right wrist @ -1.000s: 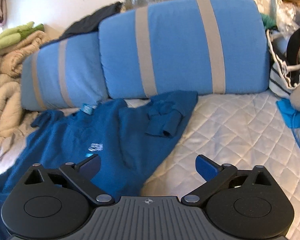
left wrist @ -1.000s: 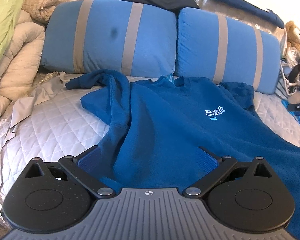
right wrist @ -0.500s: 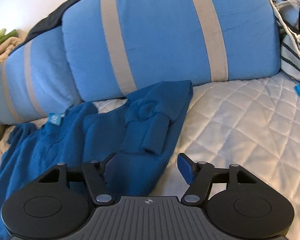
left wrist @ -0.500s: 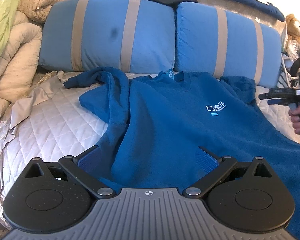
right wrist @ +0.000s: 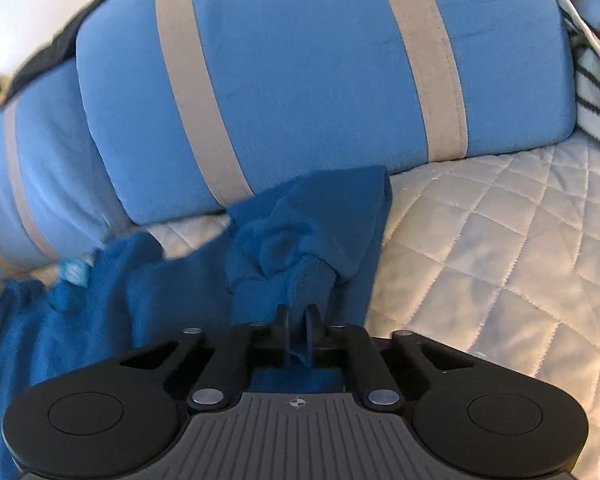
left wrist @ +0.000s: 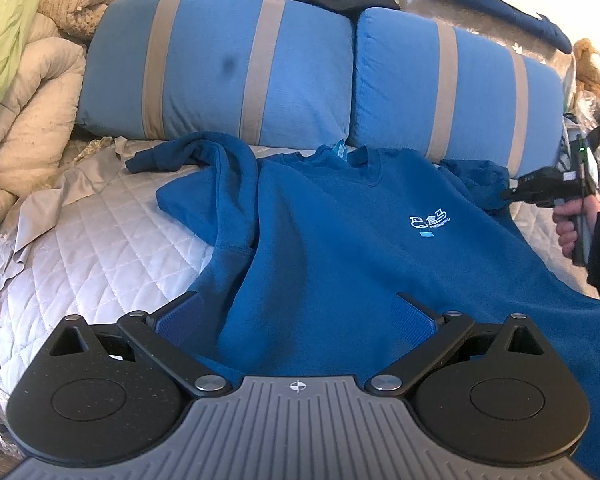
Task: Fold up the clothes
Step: 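Grasp the sweatshirt sleeve with the right tool and pull it outward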
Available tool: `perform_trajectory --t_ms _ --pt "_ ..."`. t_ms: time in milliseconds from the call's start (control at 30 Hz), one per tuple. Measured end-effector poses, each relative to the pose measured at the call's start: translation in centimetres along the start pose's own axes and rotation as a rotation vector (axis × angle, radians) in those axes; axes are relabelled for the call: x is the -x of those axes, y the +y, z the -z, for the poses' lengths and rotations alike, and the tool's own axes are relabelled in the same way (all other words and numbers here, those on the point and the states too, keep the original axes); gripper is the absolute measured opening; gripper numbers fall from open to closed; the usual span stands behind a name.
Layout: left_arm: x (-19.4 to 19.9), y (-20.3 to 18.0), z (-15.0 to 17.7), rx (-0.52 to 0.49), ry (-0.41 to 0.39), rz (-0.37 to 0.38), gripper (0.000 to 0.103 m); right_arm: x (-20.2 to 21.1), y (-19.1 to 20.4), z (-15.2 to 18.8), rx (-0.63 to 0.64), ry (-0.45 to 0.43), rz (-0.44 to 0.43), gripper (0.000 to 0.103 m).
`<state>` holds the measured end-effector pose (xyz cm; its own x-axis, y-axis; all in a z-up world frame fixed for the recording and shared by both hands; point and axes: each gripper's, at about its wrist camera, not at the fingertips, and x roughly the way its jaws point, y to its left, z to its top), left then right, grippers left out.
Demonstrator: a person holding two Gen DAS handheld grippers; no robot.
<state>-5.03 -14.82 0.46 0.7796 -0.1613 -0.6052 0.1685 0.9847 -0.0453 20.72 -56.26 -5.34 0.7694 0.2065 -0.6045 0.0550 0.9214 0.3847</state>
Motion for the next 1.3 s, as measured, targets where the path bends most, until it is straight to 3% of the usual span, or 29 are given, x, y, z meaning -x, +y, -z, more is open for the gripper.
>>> perform_trajectory --t_ms 133,567,1100,1300 --pt "0.1 0.2 0.0 0.003 -0.004 0.006 0.102 2.1 -0.3 -0.9 -0.062 -0.015 -0.052 0.009" --pt "0.0 0.6 -0.1 0.021 -0.01 0.02 0.102 9.1 -0.2 -0.5 -0.021 -0.051 0.02 0.008" --pt "0.2 0.6 0.2 0.035 -0.019 0.031 0.102 19.8 -3.5 2.1 -0.23 -0.077 -0.059 0.008" --pt "0.3 0.3 0.2 0.014 -0.015 0.039 0.102 21.9 -3.9 5.3 -0.285 0.004 -0.105 0.008"
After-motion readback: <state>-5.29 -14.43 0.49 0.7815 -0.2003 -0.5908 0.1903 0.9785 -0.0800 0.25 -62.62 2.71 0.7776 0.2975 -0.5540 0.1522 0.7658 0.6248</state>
